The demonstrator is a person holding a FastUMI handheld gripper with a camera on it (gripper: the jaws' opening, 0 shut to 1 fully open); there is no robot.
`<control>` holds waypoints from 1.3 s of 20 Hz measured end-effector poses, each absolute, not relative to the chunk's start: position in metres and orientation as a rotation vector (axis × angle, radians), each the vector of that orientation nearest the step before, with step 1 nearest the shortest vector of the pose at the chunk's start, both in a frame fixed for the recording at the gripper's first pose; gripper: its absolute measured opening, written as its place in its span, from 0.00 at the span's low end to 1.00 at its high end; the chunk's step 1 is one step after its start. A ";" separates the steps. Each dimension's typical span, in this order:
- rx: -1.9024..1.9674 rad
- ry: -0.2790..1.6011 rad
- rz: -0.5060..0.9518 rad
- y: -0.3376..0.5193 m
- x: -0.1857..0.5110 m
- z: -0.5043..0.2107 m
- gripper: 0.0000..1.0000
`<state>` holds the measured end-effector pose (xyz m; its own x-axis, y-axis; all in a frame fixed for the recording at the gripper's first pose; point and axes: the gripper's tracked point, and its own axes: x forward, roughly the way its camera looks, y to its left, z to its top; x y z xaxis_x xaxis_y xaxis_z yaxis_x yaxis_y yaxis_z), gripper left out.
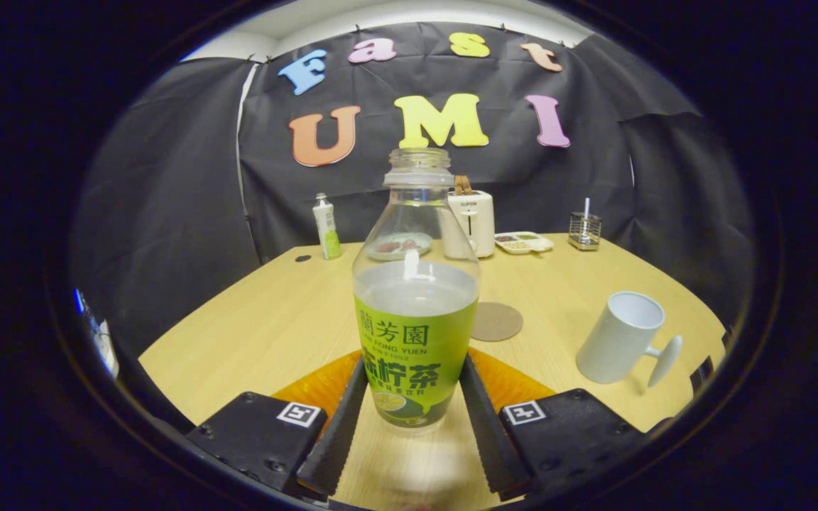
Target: Take the bottle from table, then pour the juice into the cup, finally place the bottle on the coaster
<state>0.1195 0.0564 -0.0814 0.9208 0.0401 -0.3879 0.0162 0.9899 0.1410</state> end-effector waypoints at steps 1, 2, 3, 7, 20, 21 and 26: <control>0.165 0.425 0.007 0.054 0.115 -0.083 0.78; 0.197 0.451 0.004 0.053 0.111 -0.081 0.78; 0.233 0.464 0.002 0.052 0.108 -0.078 0.78; 0.419 0.479 -0.001 0.051 0.103 -0.064 0.78; 1.038 0.416 0.122 0.052 0.131 -0.030 0.77; 1.074 0.399 0.136 0.052 0.134 -0.025 0.77; 1.249 0.343 0.150 0.043 0.146 -0.008 0.77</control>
